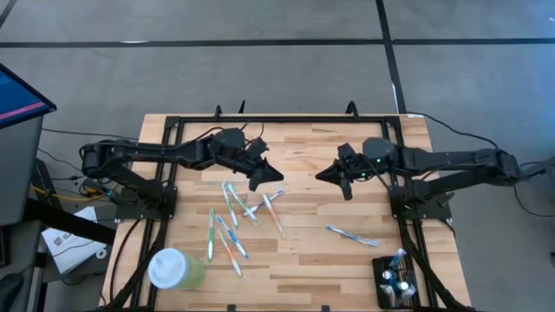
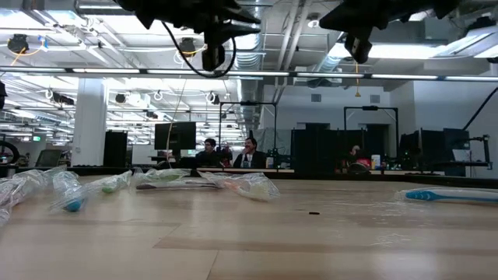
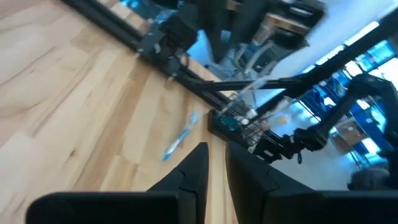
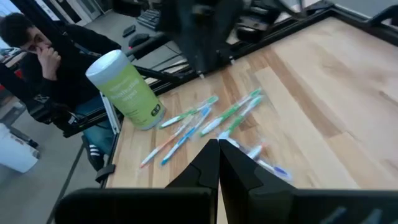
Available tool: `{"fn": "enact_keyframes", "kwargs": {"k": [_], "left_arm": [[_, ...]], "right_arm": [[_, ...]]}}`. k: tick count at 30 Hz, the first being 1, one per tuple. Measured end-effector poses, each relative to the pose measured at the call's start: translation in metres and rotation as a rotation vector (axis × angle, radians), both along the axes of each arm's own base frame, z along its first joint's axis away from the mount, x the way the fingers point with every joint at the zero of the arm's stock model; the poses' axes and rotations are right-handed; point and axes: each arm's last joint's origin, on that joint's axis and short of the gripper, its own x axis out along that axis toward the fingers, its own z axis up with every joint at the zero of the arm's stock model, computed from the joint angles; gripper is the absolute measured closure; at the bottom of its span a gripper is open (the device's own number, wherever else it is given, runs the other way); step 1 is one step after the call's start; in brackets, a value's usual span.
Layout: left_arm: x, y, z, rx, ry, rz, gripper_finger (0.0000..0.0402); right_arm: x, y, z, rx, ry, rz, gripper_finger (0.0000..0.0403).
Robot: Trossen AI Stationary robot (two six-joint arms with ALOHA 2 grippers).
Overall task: Pick & Place toothbrushing station
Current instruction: Put the top left green toothbrush into the black organizer
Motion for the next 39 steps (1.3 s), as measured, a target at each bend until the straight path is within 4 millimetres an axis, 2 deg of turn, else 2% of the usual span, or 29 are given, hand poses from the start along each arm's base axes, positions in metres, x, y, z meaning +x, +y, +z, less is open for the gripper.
{"fn": "enact_keyframes", "kwargs": {"k": [8,13,16,23,29,33,39], "left_arm": [[-0.003,-0.001,-0.008,-0.013,0.087,-0.007,0.0396],[-0.005,-0.005,-0.011,0.0,0.128,0.022,0.04],[-0.012,-0.008,-0.01,0.017,0.183,0.055,0.04],[-0.048,-0.015,-0.009,0.088,0.422,0.146,0.0401],[-0.075,-0.019,-0.008,0.028,0.586,0.198,0.0401],[-0.082,-0.025,-0.011,0.005,0.663,0.192,0.0401],[-0.08,-0.029,-0.019,-0.09,0.74,0.173,0.0401]], "right_arm": [[0.012,0.002,-0.008,0.048,0.014,0.017,0.0403],[0.013,0.002,-0.003,0.048,-0.029,0.02,0.0403],[0.012,0.002,-0.001,0.052,-0.041,0.02,0.0403],[0.012,0.002,-0.002,0.094,-0.032,0.009,0.0403],[0.012,0.003,-0.002,0.119,-0.03,0.026,0.0403],[0.012,0.003,-0.002,0.15,-0.023,0.016,0.0403],[0.012,0.003,-0.003,0.174,-0.015,0.008,0.0403]]}}
